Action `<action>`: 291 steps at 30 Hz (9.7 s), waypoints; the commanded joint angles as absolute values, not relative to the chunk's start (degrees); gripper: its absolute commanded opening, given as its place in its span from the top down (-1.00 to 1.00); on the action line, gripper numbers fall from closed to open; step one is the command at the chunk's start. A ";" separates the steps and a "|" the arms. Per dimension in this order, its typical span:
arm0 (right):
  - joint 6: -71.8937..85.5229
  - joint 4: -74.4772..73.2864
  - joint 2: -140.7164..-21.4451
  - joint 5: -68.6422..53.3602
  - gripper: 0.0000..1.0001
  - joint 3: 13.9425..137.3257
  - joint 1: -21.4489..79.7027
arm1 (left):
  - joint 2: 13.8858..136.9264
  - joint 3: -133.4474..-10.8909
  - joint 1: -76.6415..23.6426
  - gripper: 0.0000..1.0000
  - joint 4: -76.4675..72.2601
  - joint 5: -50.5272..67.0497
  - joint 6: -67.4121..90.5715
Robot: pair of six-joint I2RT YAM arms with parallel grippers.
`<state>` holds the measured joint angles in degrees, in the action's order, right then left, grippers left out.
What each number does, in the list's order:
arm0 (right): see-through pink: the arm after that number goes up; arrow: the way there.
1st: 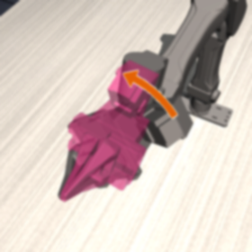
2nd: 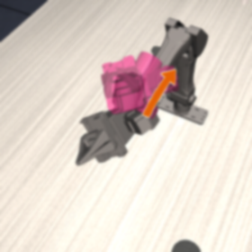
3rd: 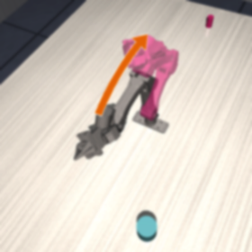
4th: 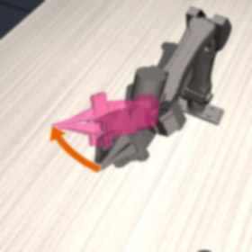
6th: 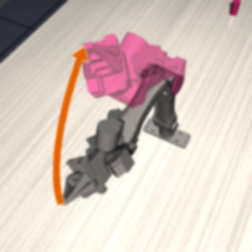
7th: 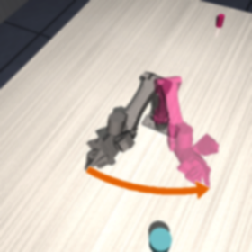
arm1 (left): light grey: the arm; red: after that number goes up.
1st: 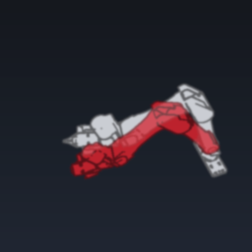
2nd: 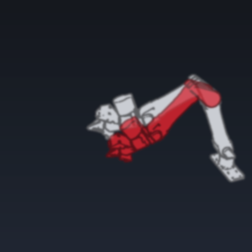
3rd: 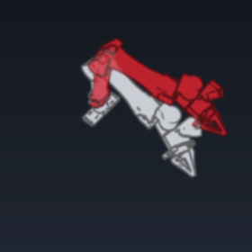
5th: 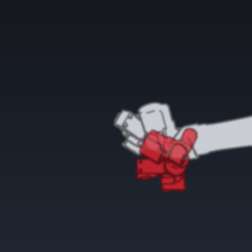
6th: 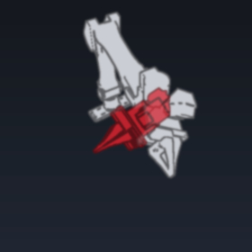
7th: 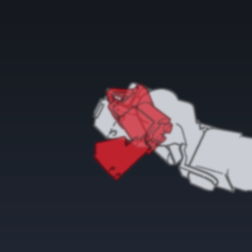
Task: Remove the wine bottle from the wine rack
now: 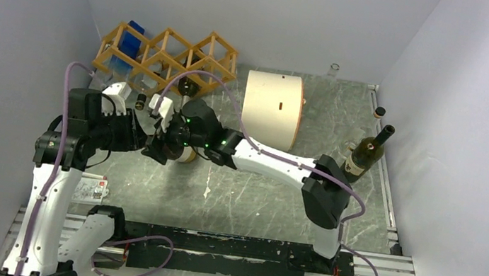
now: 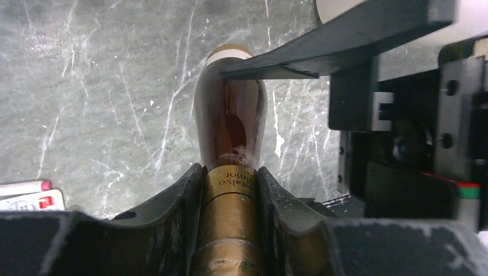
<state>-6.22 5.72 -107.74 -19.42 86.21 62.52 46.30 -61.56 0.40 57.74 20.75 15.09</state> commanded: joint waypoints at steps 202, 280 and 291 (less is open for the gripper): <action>10.75 2.90 -56.83 -6.62 -1.00 56.78 42.32 | 73.49 -51.27 -8.80 -0.94 3.23 13.52 21.61; -1.01 -1.67 -46.57 2.94 -1.00 48.75 42.36 | 77.62 -26.58 -5.10 0.86 -35.30 23.80 43.10; -0.64 -1.87 -47.88 2.53 -1.00 50.12 42.37 | 60.06 -25.03 -5.01 0.86 -17.43 23.94 44.78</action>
<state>-0.71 -3.20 -47.62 3.18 48.51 42.13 65.95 -24.29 -4.99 -17.45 20.93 44.31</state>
